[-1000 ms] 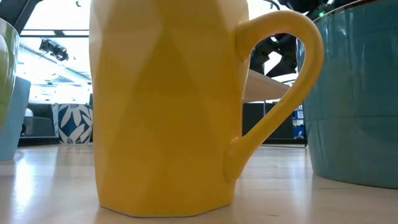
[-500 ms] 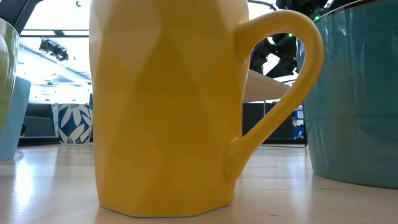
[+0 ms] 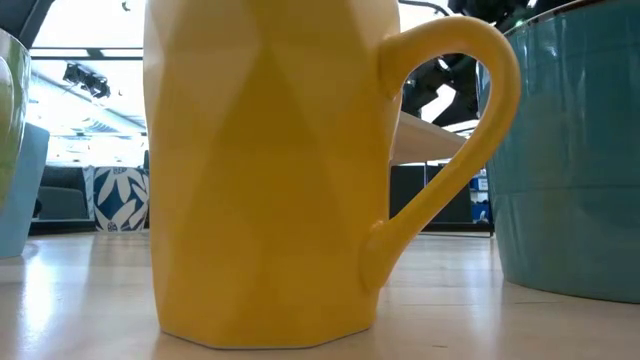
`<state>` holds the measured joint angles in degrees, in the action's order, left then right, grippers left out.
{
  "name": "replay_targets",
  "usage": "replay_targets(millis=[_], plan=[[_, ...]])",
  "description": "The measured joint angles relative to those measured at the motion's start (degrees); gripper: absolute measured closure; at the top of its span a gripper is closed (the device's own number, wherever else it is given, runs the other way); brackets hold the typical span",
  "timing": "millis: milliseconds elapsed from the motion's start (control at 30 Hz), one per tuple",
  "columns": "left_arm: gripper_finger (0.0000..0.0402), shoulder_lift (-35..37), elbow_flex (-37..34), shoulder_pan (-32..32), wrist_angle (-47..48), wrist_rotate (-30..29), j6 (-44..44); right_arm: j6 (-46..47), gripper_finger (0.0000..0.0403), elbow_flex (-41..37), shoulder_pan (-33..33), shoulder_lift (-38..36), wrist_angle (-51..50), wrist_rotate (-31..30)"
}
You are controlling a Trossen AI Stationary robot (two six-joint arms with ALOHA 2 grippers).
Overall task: Place coffee mugs
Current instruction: Put the light blue mug on the shelf
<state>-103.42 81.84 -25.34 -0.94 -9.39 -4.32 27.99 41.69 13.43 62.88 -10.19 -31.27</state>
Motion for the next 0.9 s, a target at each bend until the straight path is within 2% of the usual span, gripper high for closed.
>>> replay_targets(millis=[167,267,433,567,633,767,900], plan=[[0.0242,3.0,0.1,0.3,5.8,0.0,0.0,-0.1,0.0036,4.7,-2.1,-1.6,-9.9,0.6],[0.0242,5.4,0.1,0.5,8.8,1.9,0.2,0.0,0.0036,7.6,-4.0,-1.8,-13.8,3.4],[0.0242,9.5,0.0,0.5,12.3,11.5,2.9,0.9,0.0036,11.4,-9.0,-1.4,-18.5,8.8],[0.0242,13.5,0.0,0.5,12.7,20.8,9.0,1.0,0.0036,14.1,-14.8,-0.9,-22.5,11.9],[0.0242,15.4,0.0,0.9,12.9,23.4,11.8,1.6,0.0036,15.4,-17.9,-0.5,-23.9,12.9],[0.0242,19.5,0.0,2.4,13.9,24.0,14.2,2.8,0.0036,16.3,-23.1,0.5,-25.5,13.3],[0.0242,22.8,0.0,4.3,16.2,23.8,14.6,7.8,0.0036,16.4,-27.6,2.0,-25.4,13.6]])
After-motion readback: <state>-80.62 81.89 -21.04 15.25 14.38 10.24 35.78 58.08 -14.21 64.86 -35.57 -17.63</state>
